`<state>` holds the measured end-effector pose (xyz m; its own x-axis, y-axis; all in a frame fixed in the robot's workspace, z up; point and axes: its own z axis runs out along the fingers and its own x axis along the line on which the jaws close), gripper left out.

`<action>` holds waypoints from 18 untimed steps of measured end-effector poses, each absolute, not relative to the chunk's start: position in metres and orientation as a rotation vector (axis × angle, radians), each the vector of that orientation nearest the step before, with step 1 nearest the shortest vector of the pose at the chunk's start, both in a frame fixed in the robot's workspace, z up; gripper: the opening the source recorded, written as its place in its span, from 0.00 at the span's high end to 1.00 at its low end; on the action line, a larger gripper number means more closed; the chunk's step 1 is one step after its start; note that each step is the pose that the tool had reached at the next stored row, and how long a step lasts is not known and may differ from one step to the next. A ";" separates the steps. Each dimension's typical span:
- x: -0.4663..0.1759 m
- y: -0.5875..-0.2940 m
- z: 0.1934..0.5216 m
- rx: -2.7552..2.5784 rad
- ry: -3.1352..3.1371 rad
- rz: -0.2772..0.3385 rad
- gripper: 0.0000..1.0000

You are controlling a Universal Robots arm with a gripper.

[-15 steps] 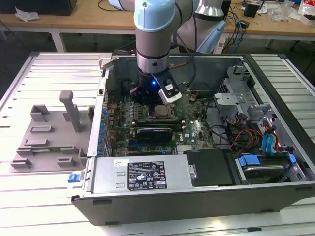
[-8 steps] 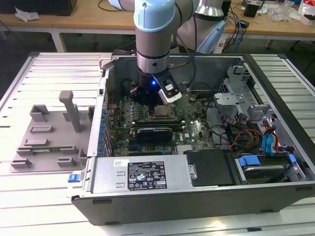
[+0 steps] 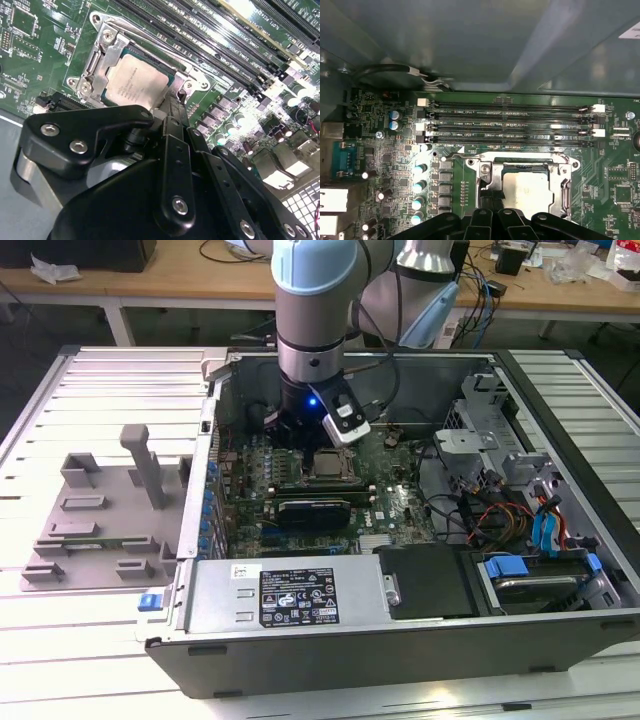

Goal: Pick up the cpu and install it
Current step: 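Close the cpu cover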

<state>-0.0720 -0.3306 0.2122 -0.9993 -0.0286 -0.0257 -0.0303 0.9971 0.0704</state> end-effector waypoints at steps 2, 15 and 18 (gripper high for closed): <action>-0.072 -0.331 0.208 -0.046 3.114 0.110 0.89; -0.072 -0.333 0.215 -0.046 3.114 0.110 0.89; -0.072 -0.333 0.225 -0.046 3.114 0.110 0.89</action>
